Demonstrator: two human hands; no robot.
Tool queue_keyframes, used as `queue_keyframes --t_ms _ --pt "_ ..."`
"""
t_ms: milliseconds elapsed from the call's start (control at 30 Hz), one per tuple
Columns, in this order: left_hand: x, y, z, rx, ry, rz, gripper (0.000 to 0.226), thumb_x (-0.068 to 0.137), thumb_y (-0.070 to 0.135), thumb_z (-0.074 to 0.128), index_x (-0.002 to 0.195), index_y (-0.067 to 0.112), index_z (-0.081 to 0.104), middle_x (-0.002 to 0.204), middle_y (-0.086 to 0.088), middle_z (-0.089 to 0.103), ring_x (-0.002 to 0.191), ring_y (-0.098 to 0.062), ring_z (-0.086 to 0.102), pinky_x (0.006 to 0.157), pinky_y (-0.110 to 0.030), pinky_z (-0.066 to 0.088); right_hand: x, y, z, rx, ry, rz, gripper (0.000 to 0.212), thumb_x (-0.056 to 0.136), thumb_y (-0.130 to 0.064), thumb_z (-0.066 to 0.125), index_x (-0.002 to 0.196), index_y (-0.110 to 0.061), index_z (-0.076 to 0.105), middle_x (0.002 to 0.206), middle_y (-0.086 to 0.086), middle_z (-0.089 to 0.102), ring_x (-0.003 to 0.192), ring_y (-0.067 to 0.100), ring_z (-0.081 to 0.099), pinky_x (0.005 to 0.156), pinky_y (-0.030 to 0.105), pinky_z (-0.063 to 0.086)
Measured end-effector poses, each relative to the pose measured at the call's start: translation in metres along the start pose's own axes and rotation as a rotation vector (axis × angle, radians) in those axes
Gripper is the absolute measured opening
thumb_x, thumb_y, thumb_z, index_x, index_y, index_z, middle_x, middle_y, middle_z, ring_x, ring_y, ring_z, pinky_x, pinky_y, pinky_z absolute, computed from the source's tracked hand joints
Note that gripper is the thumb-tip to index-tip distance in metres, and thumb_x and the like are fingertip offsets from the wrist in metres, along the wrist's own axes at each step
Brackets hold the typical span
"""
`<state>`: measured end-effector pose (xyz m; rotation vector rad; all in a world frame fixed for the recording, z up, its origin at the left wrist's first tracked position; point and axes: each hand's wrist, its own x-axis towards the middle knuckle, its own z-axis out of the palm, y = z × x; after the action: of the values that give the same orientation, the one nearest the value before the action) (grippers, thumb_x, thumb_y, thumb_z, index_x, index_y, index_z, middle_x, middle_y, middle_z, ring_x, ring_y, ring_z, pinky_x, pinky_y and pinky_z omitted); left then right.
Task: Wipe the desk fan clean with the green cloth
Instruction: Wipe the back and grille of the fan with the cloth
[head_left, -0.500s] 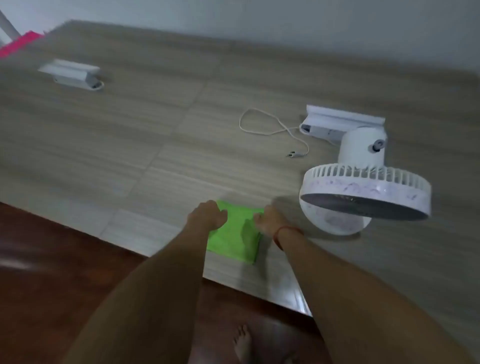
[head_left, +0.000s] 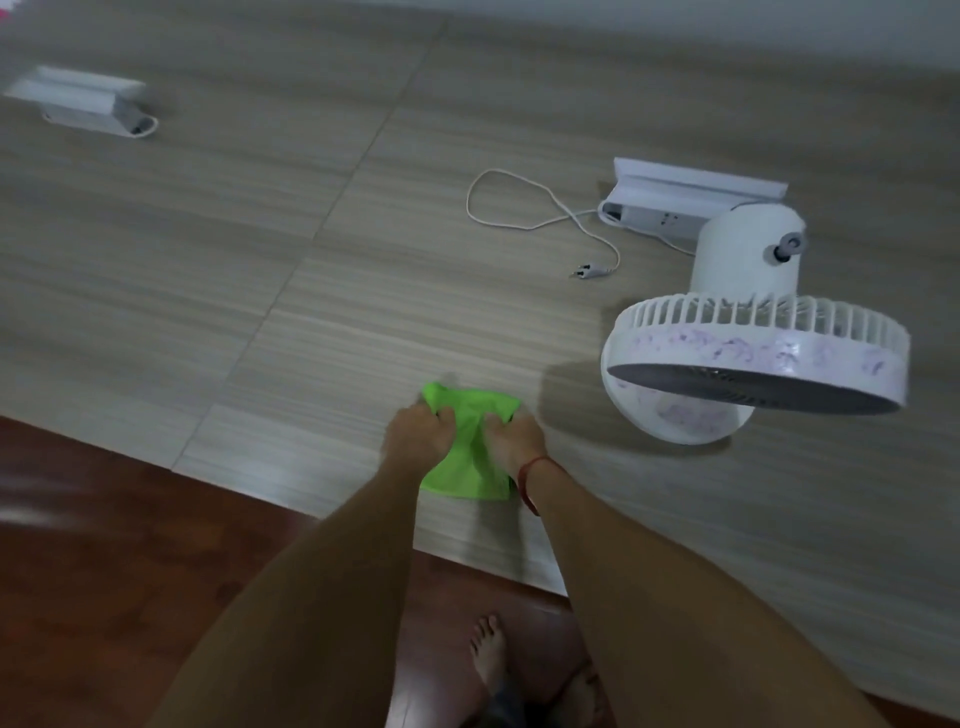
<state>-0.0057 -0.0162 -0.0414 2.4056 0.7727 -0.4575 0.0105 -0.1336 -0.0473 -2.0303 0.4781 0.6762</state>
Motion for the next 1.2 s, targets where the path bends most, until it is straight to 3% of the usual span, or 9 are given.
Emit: queue_keyframes --t_ms 100,267,433,600,933,1200 --pt "-0.007 0.012 -0.018 -0.127 0.076 0.049 0.048 0.1 0.031 0.04 0.115 -0.011 0.055 0.121 -0.034 0.059 0.115 -0.046 0.055 0.097 -0.044 0.043 -0.01 -0.021 -0.008 0.048 0.023 -0.14 0.037 0.096 -0.026 0.045 0.118 0.002 0.055 0.124 0.024 0.061 0.116 0.036 0.058 0.095 0.036 0.044" --pt "-0.029 0.048 -0.074 -0.287 0.199 0.19 0.034 0.098 0.025 0.044 0.106 -0.007 0.052 0.11 -0.031 0.06 0.102 -0.043 0.058 0.082 -0.042 0.045 -0.038 -0.073 -0.043 0.102 0.141 -0.336 0.031 0.099 -0.023 0.039 0.118 -0.002 0.051 0.121 0.026 0.059 0.112 0.039 0.057 0.089 0.037 0.044" --pt "-0.057 0.1 -0.13 -0.36 0.326 0.351 0.032 0.097 0.022 0.044 0.105 -0.008 0.054 0.111 -0.031 0.06 0.105 -0.042 0.058 0.087 -0.044 0.046 -0.073 -0.128 -0.09 0.122 0.245 -0.464 0.032 0.099 -0.027 0.038 0.113 -0.002 0.049 0.119 0.026 0.059 0.11 0.039 0.057 0.088 0.04 0.044" --pt "-0.089 0.145 -0.157 -0.4 0.404 0.5 0.031 0.096 0.023 0.044 0.1 -0.006 0.056 0.105 -0.028 0.062 0.101 -0.041 0.059 0.082 -0.043 0.046 -0.107 -0.148 -0.136 0.17 0.333 -0.542 0.031 0.098 -0.027 0.039 0.114 -0.002 0.051 0.12 0.023 0.06 0.111 0.038 0.057 0.089 0.04 0.044" --pt "-0.156 0.221 -0.112 -0.436 0.402 0.632 0.033 0.096 0.024 0.043 0.101 -0.005 0.057 0.105 -0.027 0.062 0.1 -0.041 0.059 0.082 -0.042 0.046 -0.141 -0.109 -0.239 0.148 0.478 -0.585 0.032 0.099 -0.028 0.037 0.113 -0.001 0.05 0.117 0.022 0.061 0.107 0.039 0.058 0.078 0.035 0.041" --pt "-0.206 0.263 -0.045 -0.336 0.311 0.75 0.023 0.091 0.019 0.051 0.1 -0.001 0.059 0.103 -0.024 0.064 0.1 -0.039 0.06 0.081 -0.04 0.045 -0.145 -0.038 -0.312 0.093 0.629 -0.526 0.034 0.099 -0.026 0.039 0.117 0.001 0.05 0.123 0.026 0.059 0.115 0.041 0.055 0.09 0.041 0.045"
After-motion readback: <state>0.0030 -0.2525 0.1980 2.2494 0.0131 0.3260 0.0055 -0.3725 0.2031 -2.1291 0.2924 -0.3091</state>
